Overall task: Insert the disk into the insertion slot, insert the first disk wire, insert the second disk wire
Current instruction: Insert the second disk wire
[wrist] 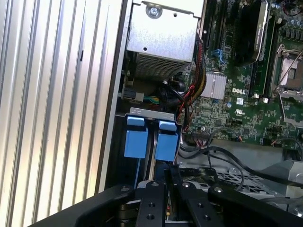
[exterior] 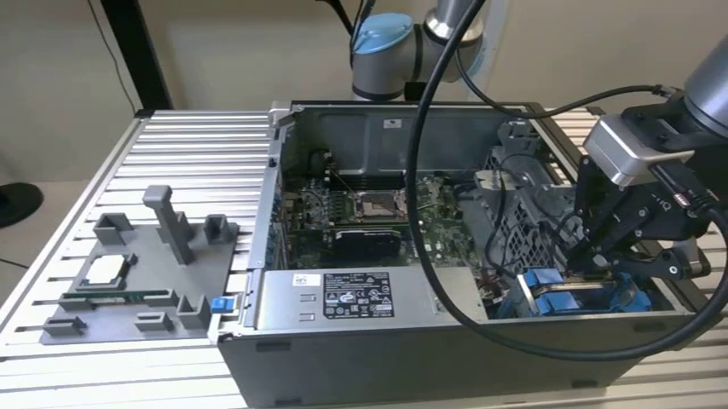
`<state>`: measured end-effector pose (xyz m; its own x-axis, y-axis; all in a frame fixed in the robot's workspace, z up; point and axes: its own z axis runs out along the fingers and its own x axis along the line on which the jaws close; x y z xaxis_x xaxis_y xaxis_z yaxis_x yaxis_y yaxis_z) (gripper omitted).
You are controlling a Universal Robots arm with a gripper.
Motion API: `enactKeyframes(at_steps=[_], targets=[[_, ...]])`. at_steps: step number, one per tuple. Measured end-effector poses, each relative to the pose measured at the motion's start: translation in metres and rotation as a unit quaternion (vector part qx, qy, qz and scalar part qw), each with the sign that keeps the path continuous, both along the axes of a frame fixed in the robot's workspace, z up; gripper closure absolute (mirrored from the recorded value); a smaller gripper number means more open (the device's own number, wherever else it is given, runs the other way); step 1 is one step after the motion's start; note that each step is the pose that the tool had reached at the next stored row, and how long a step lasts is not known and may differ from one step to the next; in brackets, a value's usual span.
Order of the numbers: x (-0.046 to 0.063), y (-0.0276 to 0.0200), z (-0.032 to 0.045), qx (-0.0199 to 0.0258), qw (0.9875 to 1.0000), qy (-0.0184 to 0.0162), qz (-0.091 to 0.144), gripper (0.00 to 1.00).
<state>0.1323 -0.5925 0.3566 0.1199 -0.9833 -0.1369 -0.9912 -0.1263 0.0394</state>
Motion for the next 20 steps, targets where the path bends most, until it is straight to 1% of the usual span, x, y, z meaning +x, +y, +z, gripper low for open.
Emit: enactKeyframes(at_steps=[11, 13, 14, 17, 20], targets=[[-0.0002, -0.0001, 0.0, 0.0004, 1.0, 0.0, 0.0, 1.0], [-0.0002, -0.0001, 0.0, 0.0004, 1.0, -0.0005, 0.0, 1.0], [-0.0002, -0.0001, 0.0, 0.0004, 1.0, -0.0013, 0.0, 1.0], [-0.0002, 0.0, 0.0, 0.0007, 1.0, -0.0057, -0.002, 1.0], [0.0008, 0.0, 0.0, 0.0008, 0.9999, -0.0089, -0.005, 1.0]])
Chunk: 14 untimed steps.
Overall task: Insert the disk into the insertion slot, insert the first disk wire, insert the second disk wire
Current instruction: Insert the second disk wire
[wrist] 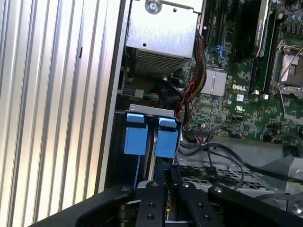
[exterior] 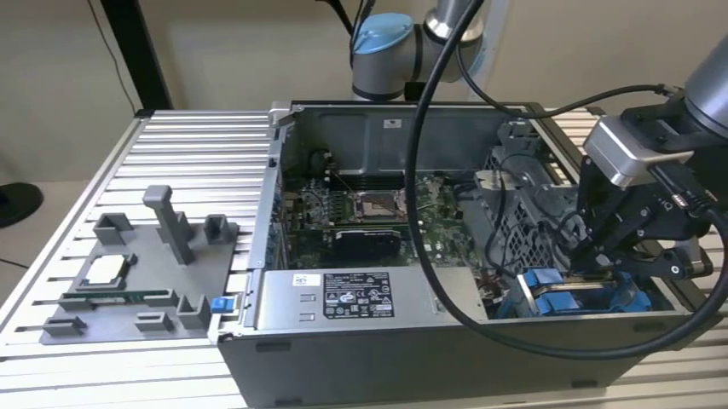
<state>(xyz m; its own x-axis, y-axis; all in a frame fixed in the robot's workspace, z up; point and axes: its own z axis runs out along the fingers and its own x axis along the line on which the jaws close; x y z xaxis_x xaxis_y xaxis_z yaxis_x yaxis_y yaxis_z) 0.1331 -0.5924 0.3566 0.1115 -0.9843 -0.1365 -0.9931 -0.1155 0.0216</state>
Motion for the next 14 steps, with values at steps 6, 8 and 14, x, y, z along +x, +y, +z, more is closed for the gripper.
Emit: enactKeyframes(at_steps=[6, 8, 14], targets=[[0.0011, 0.0, -0.0002, 0.0, 1.0, -0.0023, -0.004, 1.0], [0.0012, -0.0001, -0.0002, 0.0, 1.0, -0.0023, -0.004, 1.0], [0.0023, -0.0001, -0.0014, 0.0001, 1.0, -0.0023, -0.004, 1.0]])
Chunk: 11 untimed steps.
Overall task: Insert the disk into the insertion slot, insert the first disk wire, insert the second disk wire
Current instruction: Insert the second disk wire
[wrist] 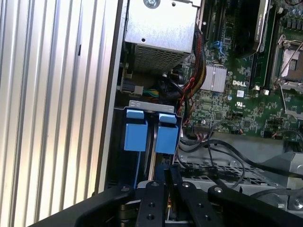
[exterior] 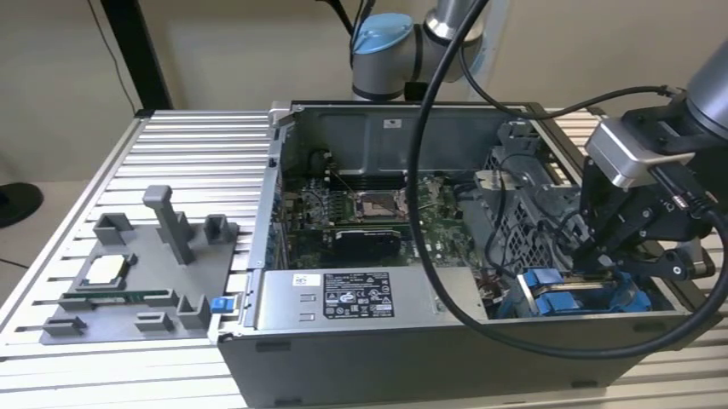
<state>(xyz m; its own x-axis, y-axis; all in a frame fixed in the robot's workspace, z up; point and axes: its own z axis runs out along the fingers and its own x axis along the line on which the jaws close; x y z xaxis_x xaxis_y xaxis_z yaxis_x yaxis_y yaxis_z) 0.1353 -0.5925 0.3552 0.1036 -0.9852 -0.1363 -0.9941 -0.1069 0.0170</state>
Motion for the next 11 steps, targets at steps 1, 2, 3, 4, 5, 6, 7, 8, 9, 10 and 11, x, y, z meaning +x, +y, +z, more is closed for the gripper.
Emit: enactKeyframes(at_steps=[1, 2, 3, 4, 5, 6, 7, 8, 9, 10, 11], targets=[[0.0005, 0.0, -0.0004, -0.0001, 1.0, 0.0, 0.0, 1.0], [0.0011, 0.0, -0.0007, -0.0001, 1.0, -0.0002, 0.0, 1.0], [0.0017, 0.0, -0.0009, -0.0002, 1.0, -0.0007, 0.0, 1.0], [0.002, 0.0, -0.0015, -0.0001, 1.0, -0.0014, 0.0, 1.0], [0.0022, 0.0, -0.0023, 0.0, 1.0, -0.0023, 0.0, 1.0], [0.0023, 0.0, -0.0032, -0.0001, 1.0, -0.0032, 0.0, 1.0], [0.0025, 0.0, -0.0043, -0.0001, 1.0, -0.004, 0.0, 1.0], [0.0027, 0.0, -0.0052, -0.0001, 1.0, -0.0046, 0.0, 1.0], [0.0033, 0.0001, -0.0057, 0.0, 1.0, -0.0051, 0.0, 1.0], [0.0037, 0.0001, -0.0059, -0.0001, 1.0, -0.0059, 0.0, 1.0], [0.004, 0.0001, -0.006, -0.0001, 1.0, -0.0072, 0.0, 1.0]])
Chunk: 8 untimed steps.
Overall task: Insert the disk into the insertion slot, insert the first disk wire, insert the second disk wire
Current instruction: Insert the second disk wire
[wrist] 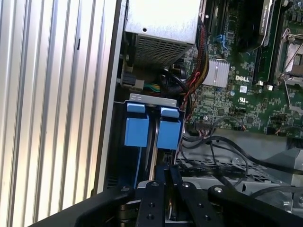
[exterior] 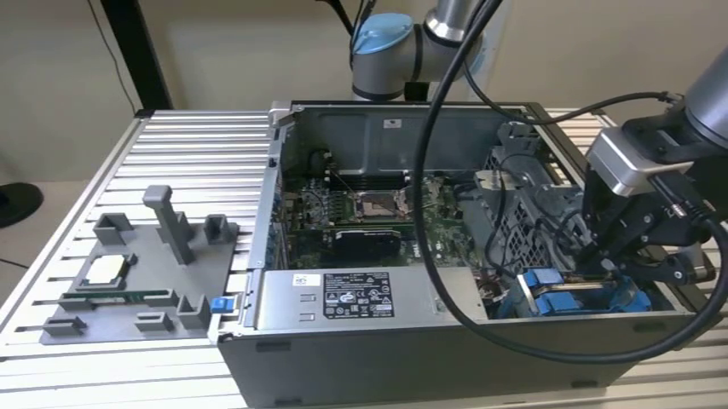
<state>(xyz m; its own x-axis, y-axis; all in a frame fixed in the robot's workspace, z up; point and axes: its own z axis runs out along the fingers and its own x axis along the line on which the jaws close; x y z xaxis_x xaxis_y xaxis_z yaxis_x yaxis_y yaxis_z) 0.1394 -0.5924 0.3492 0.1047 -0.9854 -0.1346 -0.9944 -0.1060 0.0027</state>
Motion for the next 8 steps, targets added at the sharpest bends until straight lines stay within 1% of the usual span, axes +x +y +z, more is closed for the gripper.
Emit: enactKeyframes(at_steps=[4, 6, 8], targets=[[0.0012, 0.0004, -0.0015, 0.0002, 1.0, -0.005, 0.0, 1.0], [0.0015, 0.0016, -0.0023, 0.0003, 1.0, -0.0062, 0.0, 1.0], [0.0015, 0.0038, -0.0033, 0.0002, 1.0, -0.0063, -0.001, 1.0]])
